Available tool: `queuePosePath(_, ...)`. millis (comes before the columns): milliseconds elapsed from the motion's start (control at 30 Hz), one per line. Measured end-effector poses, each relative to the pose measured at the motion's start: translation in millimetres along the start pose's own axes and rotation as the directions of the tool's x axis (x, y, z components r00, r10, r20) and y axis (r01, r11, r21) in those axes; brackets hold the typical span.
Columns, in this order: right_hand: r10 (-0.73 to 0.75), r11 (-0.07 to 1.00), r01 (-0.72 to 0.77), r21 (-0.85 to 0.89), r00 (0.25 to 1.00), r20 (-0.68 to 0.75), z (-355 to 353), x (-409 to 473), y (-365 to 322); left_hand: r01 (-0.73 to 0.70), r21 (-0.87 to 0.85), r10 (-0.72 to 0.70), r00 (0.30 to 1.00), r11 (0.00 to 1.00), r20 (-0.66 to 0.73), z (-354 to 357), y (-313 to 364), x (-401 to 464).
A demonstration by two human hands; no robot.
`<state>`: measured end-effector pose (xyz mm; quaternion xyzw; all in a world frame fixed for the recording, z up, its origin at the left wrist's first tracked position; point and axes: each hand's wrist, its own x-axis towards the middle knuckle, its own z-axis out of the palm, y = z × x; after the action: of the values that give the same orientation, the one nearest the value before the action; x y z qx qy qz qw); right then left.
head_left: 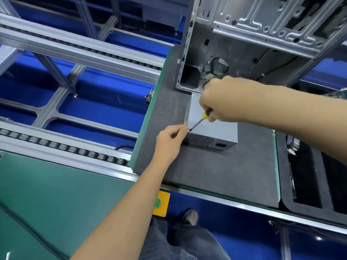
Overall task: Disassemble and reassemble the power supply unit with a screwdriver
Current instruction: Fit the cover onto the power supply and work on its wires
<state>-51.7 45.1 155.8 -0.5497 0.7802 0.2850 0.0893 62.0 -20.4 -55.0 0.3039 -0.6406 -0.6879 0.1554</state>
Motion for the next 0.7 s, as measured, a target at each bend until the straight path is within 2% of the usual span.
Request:
queuePosePath(67,0.028,0.998,-0.028,-0.049,1.0,0.01,-4,0,-3,0.002,-0.007,-0.002,1.0,1.0,-0.002,0,1,0)
queuePosePath(133,0.045,0.998,-0.04,-0.042,0.993,0.106,-7,1,-7,-0.007,-0.009,0.007,1.0,1.0,-0.008,1,0,0)
queuePosePath(233,0.059,0.993,-0.081,0.081,0.97,0.236,-14,13,-16,-0.01,-0.014,0.01,1.0,1.0,-0.019,2,1,0)
queuePosePath(267,0.08,0.974,-0.141,0.179,0.948,0.309,-16,19,-14,-0.007,-0.016,0.007,1.0,1.0,-0.018,2,1,0)
queuePosePath(333,0.134,0.846,-0.356,0.396,0.862,0.489,-15,29,-5,-0.005,-0.007,0.004,1.0,1.0,-0.012,2,2,-2)
queuePosePath(367,0.142,0.796,-0.421,0.435,0.828,0.542,-13,28,1,-0.006,0.003,0.006,1.0,1.0,-0.004,1,3,-2)
queuePosePath(433,0.139,0.842,-0.358,0.402,0.866,0.48,-6,20,11,0.001,0.004,-0.001,1.0,1.0,0.006,1,3,-1)
queuePosePath(500,0.11,0.945,-0.201,0.259,0.939,0.327,2,6,10,0.01,-0.001,-0.01,1.0,1.0,0.012,0,3,-1)
queuePosePath(567,0.044,0.991,-0.058,0.118,0.992,0.118,6,-3,0,0.016,-0.002,-0.016,1.0,1.0,0.018,0,3,0)
queuePosePath(633,-0.012,1.0,0.011,-0.019,0.998,-0.056,5,-4,-10,0.01,0.0,-0.01,1.0,1.0,0.011,0,2,1)
queuePosePath(700,-0.049,0.995,0.044,-0.085,0.997,-0.061,3,1,-14,0.0,0.005,0.0,1.0,1.0,0.001,1,1,0)
